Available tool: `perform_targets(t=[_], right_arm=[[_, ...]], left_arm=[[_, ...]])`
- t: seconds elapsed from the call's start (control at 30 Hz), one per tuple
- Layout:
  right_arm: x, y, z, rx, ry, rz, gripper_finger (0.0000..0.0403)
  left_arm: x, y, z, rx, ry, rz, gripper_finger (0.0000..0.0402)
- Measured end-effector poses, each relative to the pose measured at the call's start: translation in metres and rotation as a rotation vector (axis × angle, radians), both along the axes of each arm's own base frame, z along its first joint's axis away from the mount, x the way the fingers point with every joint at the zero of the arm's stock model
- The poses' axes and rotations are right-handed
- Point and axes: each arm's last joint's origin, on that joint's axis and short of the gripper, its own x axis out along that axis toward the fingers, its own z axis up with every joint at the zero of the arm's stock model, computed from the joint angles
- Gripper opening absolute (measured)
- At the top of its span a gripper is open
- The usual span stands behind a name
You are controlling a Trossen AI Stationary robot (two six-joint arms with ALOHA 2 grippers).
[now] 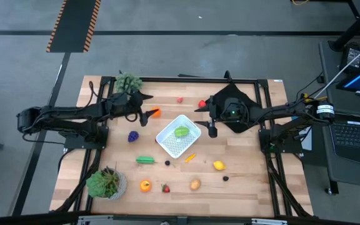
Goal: Pick and placing Produce into tupperware
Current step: Put the pumpkin into the white bin
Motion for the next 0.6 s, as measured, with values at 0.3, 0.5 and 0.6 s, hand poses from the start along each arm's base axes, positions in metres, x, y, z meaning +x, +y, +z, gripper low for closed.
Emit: perform_targets(t=[0.3,0.5,0.6], right_arm=[[-0.002,-0.008,0.000,-0.014,0.001,-0.028,0.0250],[-0.002,-0.008,-0.003,0.012,0.026,-0.033,0.0250],[-0.003,-0.008,-0.003,0.018,0.033,-0.034,0.0250]], left_arm=[[0.024,0.024,0.012,-0.091,0.220,-0.005,0.0339],[0.047,0.040,0.016,-0.103,0.446,-0.052,0.0333],[0.057,0.046,0.019,-0.082,0.520,-0.083,0.0332]])
